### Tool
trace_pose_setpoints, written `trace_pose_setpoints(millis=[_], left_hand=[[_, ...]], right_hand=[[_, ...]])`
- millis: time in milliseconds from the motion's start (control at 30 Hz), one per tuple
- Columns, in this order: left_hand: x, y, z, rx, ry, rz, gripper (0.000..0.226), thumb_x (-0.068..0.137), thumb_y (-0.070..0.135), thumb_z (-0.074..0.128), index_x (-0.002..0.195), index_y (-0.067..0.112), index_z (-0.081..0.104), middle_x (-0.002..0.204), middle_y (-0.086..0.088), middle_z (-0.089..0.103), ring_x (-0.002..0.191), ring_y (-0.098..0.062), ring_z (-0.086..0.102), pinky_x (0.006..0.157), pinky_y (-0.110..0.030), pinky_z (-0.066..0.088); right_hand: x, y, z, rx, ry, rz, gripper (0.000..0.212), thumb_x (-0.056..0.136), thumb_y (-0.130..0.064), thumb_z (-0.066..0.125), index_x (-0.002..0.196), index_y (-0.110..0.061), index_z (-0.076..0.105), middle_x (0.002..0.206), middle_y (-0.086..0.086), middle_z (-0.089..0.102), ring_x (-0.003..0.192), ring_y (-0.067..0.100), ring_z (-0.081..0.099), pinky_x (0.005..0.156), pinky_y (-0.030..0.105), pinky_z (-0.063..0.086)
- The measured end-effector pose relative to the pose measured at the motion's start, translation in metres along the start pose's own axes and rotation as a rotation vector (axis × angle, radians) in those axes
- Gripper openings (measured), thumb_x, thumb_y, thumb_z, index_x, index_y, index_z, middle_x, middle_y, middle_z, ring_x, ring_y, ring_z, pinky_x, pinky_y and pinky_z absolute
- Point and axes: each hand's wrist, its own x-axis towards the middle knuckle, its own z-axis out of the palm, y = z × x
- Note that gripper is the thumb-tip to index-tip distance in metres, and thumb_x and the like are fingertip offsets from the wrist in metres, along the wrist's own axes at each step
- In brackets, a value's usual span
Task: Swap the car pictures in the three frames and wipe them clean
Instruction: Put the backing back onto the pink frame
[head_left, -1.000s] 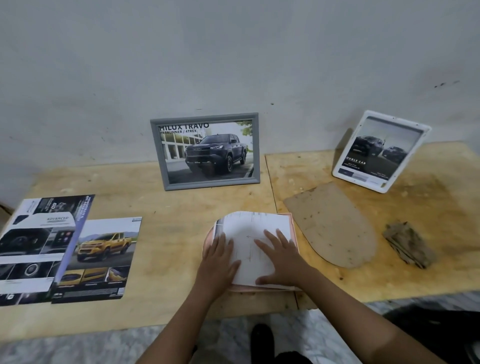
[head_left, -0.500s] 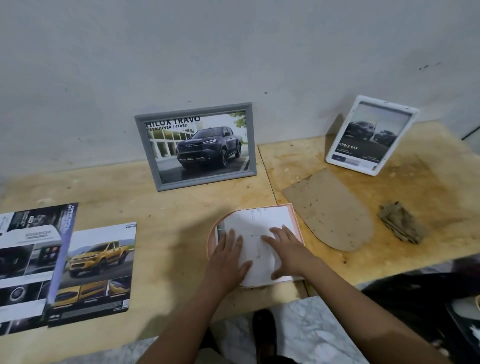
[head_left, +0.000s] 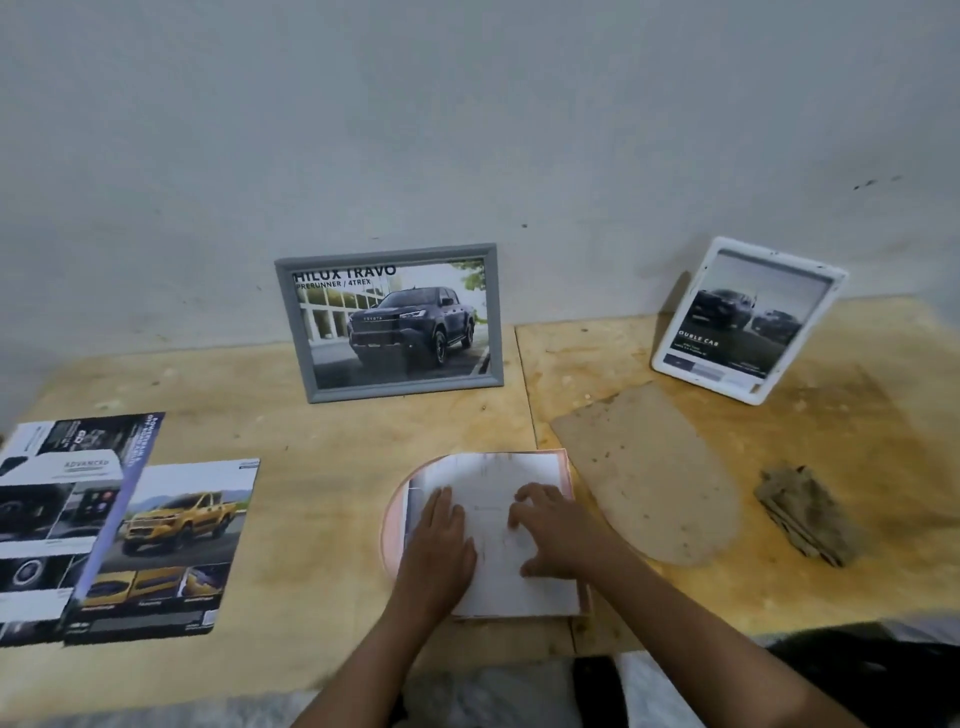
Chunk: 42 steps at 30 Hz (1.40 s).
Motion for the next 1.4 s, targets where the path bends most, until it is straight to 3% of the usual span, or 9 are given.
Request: trace_pose_setpoints(millis=[133, 300, 500, 567, 800, 900, 1000, 1233, 1400], left_hand=[[0.009, 0.047, 0.002, -0.197, 0.106, -0.227, 0.058, 0.097, 0.026, 0.039, 0.147, 0.009, 0.016, 0.157, -0.007, 0.012, 0.145, -0.02, 0.013, 0.116, -0.027, 0.015], [0.033, 0.134, 0.01, -0.343, 0.246, -0.176, 0.047, 0.096, 0.032, 0.043, 0.14, 0.02, 0.034, 0.146, 0.002, 0.035, 0.133, -0.014, 0.035, 0.105, -0.022, 0.032], [0.037, 0.227, 0.037, -0.674, 0.151, -0.342, 0.04, 0.091, 0.039, 0.05, 0.123, 0.022, 0.031, 0.123, 0.0, 0.04, 0.092, -0.004, 0.041, 0.068, -0.005, 0.035], [0.039, 0.241, 0.047, -0.653, 0.141, -0.433, 0.048, 0.088, 0.04, 0.054, 0.124, 0.02, 0.03, 0.123, -0.001, 0.037, 0.093, -0.005, 0.037, 0.075, -0.01, 0.039], [0.06, 0.235, 0.06, -0.518, 0.135, -0.609, 0.062, 0.076, 0.036, 0.072, 0.124, 0.013, 0.04, 0.127, -0.009, 0.042, 0.116, -0.023, 0.041, 0.094, -0.028, 0.042], [0.065, 0.23, 0.06, -0.732, 0.158, -0.626, 0.063, 0.071, 0.034, 0.077, 0.12, 0.013, 0.042, 0.118, -0.006, 0.047, 0.106, -0.021, 0.048, 0.085, -0.029, 0.047], [0.067, 0.232, 0.058, -1.016, 0.161, -0.589, 0.051, 0.072, 0.031, 0.077, 0.111, 0.012, 0.051, 0.105, -0.003, 0.059, 0.095, -0.019, 0.059, 0.071, -0.025, 0.053], [0.071, 0.242, 0.031, -1.626, 0.16, -0.494, 0.05, 0.071, 0.035, 0.069, 0.114, 0.012, 0.055, 0.111, -0.012, 0.06, 0.105, -0.03, 0.058, 0.088, -0.048, 0.053], [0.063, 0.252, 0.019, -1.85, 0.173, -0.385, 0.067, 0.066, 0.03, 0.075, 0.124, 0.012, 0.047, 0.119, -0.017, 0.057, 0.109, -0.033, 0.058, 0.091, -0.051, 0.051]], right_hand=[[-0.003, 0.047, -0.028, 0.052, 0.108, -0.125, 0.032, 0.085, -0.037, 0.061, 0.114, -0.024, 0.057, 0.133, -0.005, 0.042, 0.111, 0.012, 0.045, 0.09, 0.025, 0.041], [-0.009, 0.138, -0.053, 0.448, 0.256, 0.081, 0.022, 0.084, -0.014, 0.058, 0.105, -0.011, 0.062, 0.113, 0.006, 0.051, 0.107, 0.02, 0.049, 0.081, 0.021, 0.034], [-0.039, 0.224, -0.056, 0.594, 0.237, 0.645, 0.027, 0.085, -0.023, 0.056, 0.109, -0.013, 0.048, 0.121, 0.014, 0.039, 0.105, 0.028, 0.043, 0.082, 0.034, 0.04], [-0.042, 0.233, -0.055, 0.594, 0.173, 0.719, 0.032, 0.088, -0.031, 0.052, 0.113, -0.013, 0.045, 0.123, 0.014, 0.037, 0.109, 0.031, 0.041, 0.08, 0.036, 0.041], [-0.05, 0.242, -0.05, 0.844, 0.067, 0.69, 0.054, 0.089, -0.03, 0.057, 0.134, -0.007, 0.036, 0.121, 0.012, 0.053, 0.104, 0.025, 0.055, 0.072, 0.03, 0.047], [-0.052, 0.251, -0.051, 1.12, 0.09, 0.66, 0.048, 0.092, -0.027, 0.054, 0.134, -0.008, 0.042, 0.131, 0.012, 0.052, 0.114, 0.027, 0.052, 0.09, 0.038, 0.047], [-0.055, 0.251, -0.06, 1.13, 0.228, 0.69, 0.027, 0.09, -0.021, 0.049, 0.111, -0.004, 0.054, 0.112, 0.015, 0.057, 0.096, 0.024, 0.054, 0.081, 0.038, 0.045], [-0.065, 0.24, -0.09, 1.251, 0.437, 0.638, 0.011, 0.094, -0.018, 0.049, 0.092, -0.007, 0.052, 0.097, 0.012, 0.057, 0.083, 0.022, 0.054, 0.067, 0.035, 0.041], [-0.064, 0.203, -0.102, 1.504, 0.571, 0.494, 0.01, 0.095, -0.012, 0.049, 0.105, -0.008, 0.048, 0.098, 0.006, 0.059, 0.087, 0.02, 0.058, 0.068, 0.032, 0.048]])
